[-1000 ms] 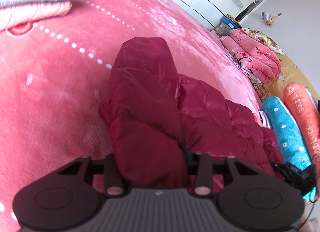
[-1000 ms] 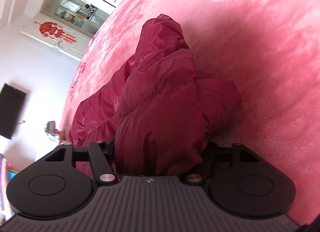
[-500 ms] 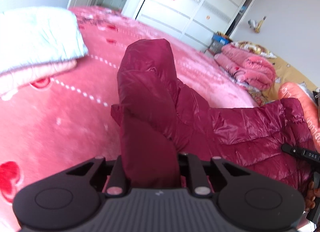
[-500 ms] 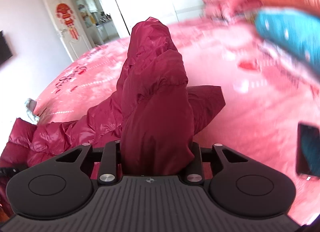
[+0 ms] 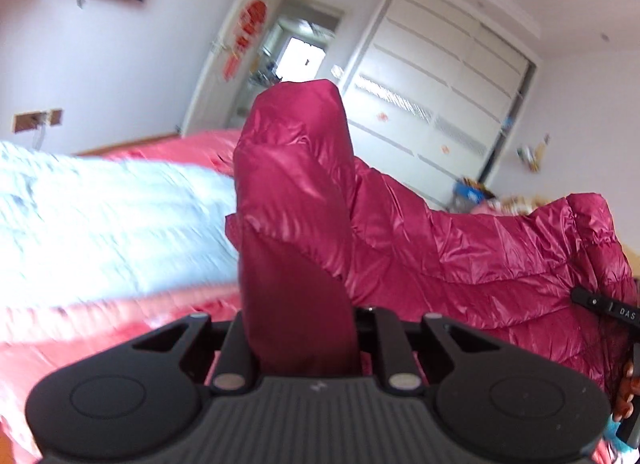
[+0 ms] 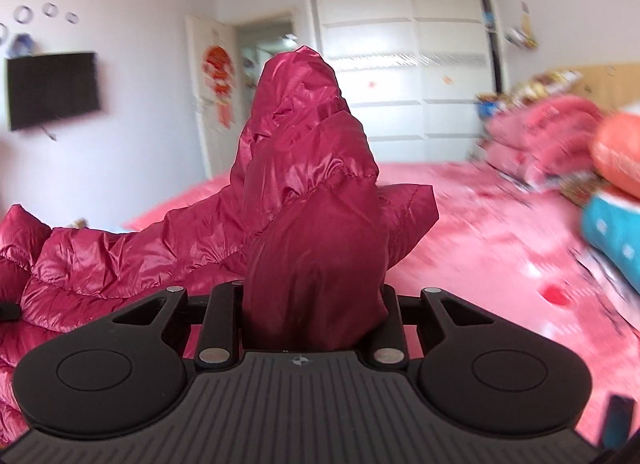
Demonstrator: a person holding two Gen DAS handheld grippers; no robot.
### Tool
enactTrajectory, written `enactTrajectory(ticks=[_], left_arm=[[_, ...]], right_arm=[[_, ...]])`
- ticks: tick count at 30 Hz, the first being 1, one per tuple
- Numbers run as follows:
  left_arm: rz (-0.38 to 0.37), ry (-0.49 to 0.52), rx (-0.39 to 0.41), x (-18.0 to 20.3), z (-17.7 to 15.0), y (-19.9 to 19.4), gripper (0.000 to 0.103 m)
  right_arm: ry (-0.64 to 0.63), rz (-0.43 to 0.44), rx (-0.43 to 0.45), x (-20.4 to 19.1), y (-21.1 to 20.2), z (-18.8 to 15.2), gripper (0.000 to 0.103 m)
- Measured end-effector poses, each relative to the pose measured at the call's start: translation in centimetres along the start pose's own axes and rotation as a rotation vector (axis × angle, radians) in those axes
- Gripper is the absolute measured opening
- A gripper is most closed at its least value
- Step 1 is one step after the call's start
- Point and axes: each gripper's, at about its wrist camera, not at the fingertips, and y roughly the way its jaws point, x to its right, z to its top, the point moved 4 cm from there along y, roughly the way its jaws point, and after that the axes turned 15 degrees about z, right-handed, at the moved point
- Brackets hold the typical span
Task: Fold large clothes
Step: 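Carry the lifted jacket with both grippers over the light blue quilt stack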
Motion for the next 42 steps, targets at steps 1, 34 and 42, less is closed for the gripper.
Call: enactTrajectory(ticks=[1, 34, 42], left_arm=[[0.015, -0.017, 0.022, -1.0, 0.9, -0.3, 0.016], [0.47, -0.268, 0.215, -12.0, 8.1, -0.7, 0.018], [0.513, -0.233, 0.187, -12.7, 7.3, 0.9, 0.03]], right_arm=[[-0.01, 0.027, 0.008, -1.0, 1.0, 1.1, 0.034], [-0.226, 0.316, -0.101, -23.9, 39.1, 8.9, 0.035], [-0.251, 0.247, -0.168, -24.9, 43.3, 6.1, 0.053]])
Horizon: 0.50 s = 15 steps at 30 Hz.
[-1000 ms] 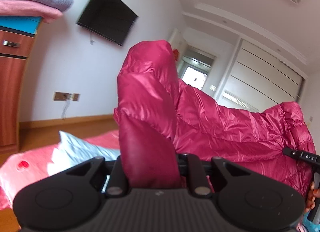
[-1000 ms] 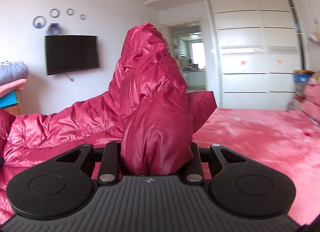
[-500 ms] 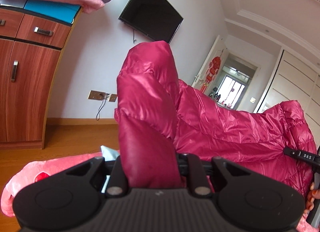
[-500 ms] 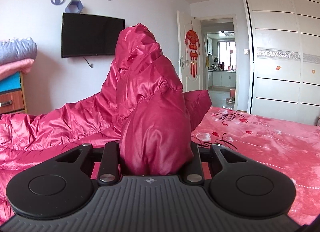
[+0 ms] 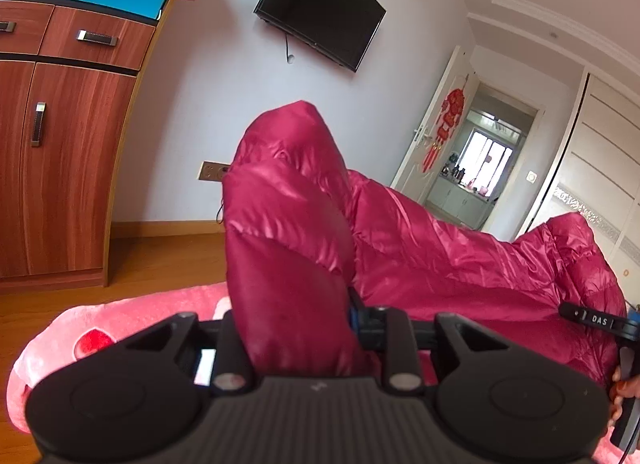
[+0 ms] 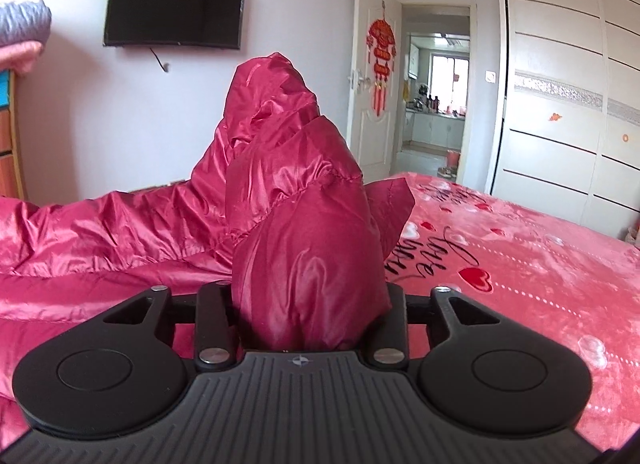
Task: Fold large clothes
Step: 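Carry the lifted jacket with both grippers over the light blue quilt stack, then lower the jacket onto the quilt stack and open both grippers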
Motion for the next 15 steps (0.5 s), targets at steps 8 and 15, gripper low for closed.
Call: enactTrajectory(ticks=[8, 15], left_arm=[[0.03, -0.038, -0.012, -0.5, 0.4, -1.0, 0.043], [0.091, 0.009, 0.054, -0.4, 1.0, -5.4, 0.063]], right_arm=[[0.039, -0.106, -0.005, 2.1, -1.1, -1.6, 0.1], [0.113, -0.156, 0.07, 3.7, -5.3, -2.6, 0.1]])
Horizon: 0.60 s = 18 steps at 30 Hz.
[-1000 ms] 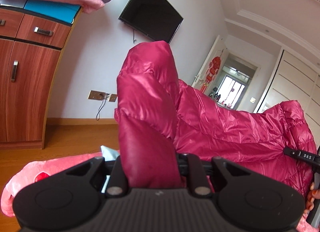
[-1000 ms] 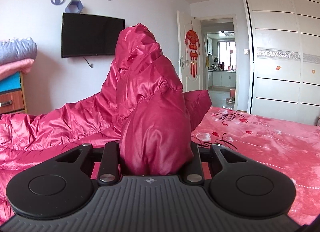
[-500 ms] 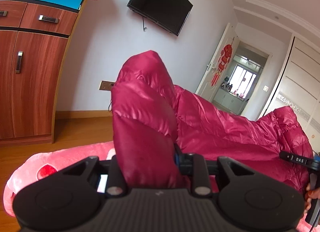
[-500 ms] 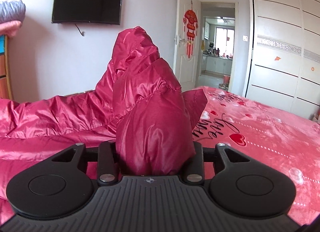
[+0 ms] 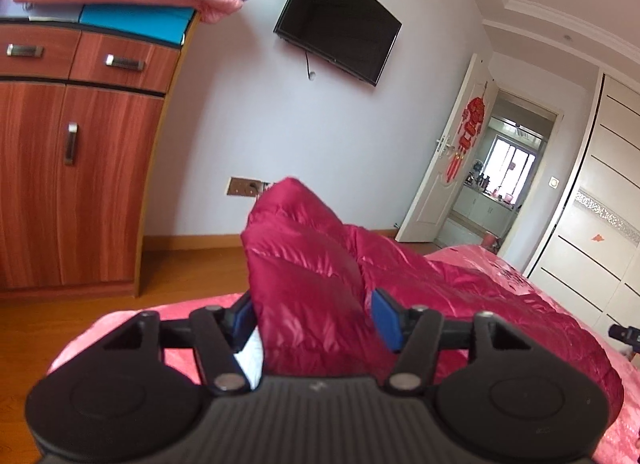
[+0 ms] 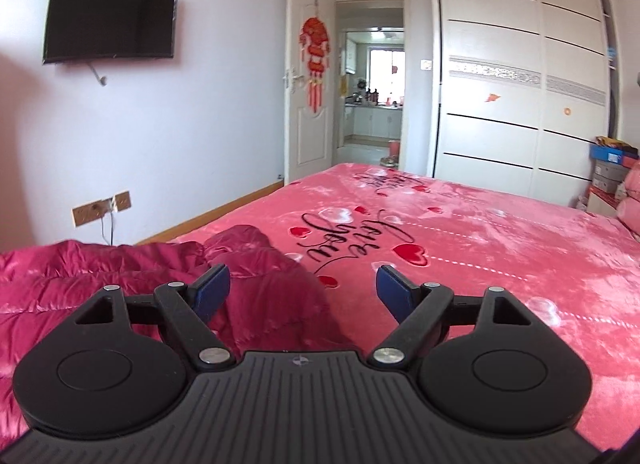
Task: Fold large clothes
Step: 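Lower the jacket onto the quilt stack and open both grippers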
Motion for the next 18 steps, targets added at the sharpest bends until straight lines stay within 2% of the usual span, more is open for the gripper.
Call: enactTrajectory(ticks=[2, 5, 10, 13, 15, 18], left_arm=[[0.015, 0.018, 0.011, 0.0, 0.0, -1.6, 0.066], [0.016, 0.054, 0.024, 0.2, -0.6, -4.3, 0.078], [0.011, 0.121, 0.007, 1.1, -2.7, -8.4, 0.084], [-0.016, 0.154, -0.022, 1.9, -4.0, -10.8, 0.085], [-0.026, 0.179, -0.031, 2.5, -4.8, -12.4, 0.09], [-0.06, 0.21, -0.046, 3.4, -6.0, -14.6, 0.091]], right_arm=[[-0.002, -0.004, 0.005, 0.2, -2.0, -0.8, 0.1], [-0.005, 0.001, -0.01, 0.3, -4.7, -2.2, 0.101], [0.03, 0.01, -0.044, -0.1, -10.1, -5.5, 0.101], [0.059, 0.023, -0.07, -1.0, -13.1, -7.4, 0.101], [0.069, 0.032, -0.084, -1.7, -15.0, -8.4, 0.101], [0.062, 0.038, -0.097, -2.9, -18.1, -9.6, 0.101]])
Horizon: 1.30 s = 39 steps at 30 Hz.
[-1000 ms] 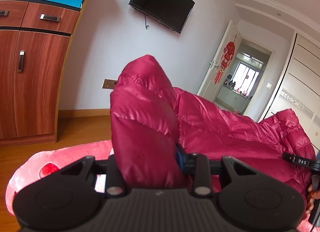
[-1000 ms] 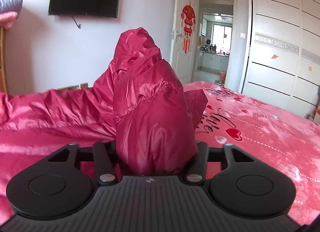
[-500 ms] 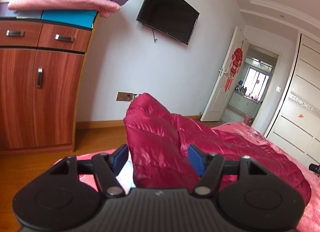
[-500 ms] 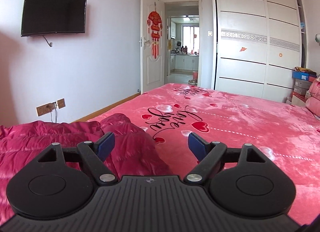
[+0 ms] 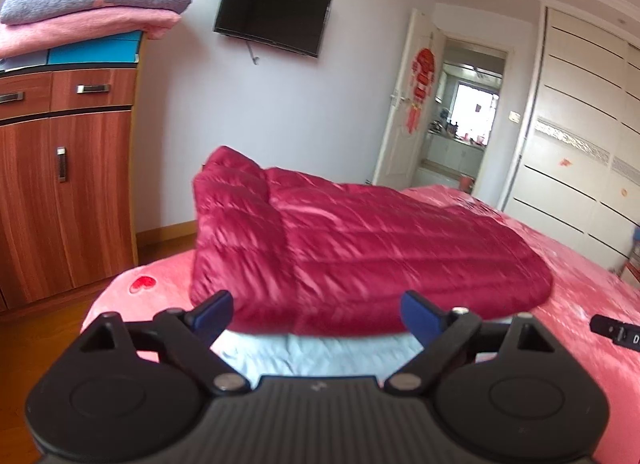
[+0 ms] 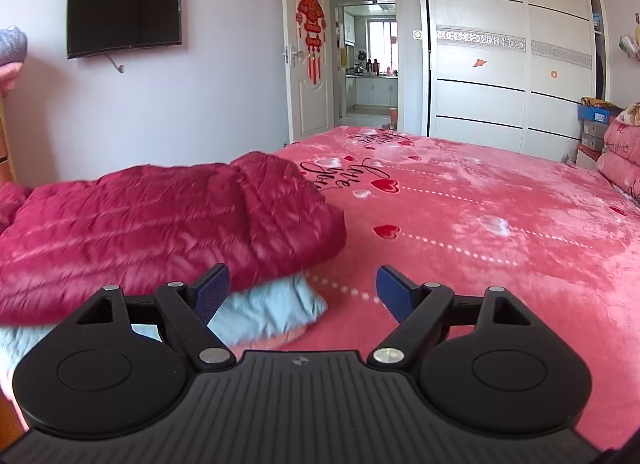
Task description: Fold large clothes
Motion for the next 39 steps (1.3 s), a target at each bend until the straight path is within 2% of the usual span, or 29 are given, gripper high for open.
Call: enactTrajectory(ticks=[10, 14, 22, 28, 39], left_arm=[[-0.075, 0.103, 0.052, 4.4, -1.5, -7.6, 0.095], [-0.098, 0.142, 0.082, 5.6, -1.7, -10.5, 0.101], [-0.123, 0.174, 0.079, 6.4, -2.8, -14.3, 0.102], [-0.108, 0.172, 0.05, 5.6, -3.6, -15.5, 0.102], [0.017, 0.168, 0.047, 2.7, -4.2, -16.2, 0.102]], right_arm=[[0.028, -0.028, 0.003, -2.0, -8.4, -3.5, 0.101], [0.028, -0.043, 0.006, -2.4, -10.4, -3.8, 0.101], [-0.003, -0.037, 0.018, -4.5, -13.7, -3.6, 0.101], [-0.027, -0.031, 0.023, -6.1, -14.7, -3.7, 0.101], [-0.03, -0.012, 0.02, -7.8, -14.5, -4.1, 0.103]])
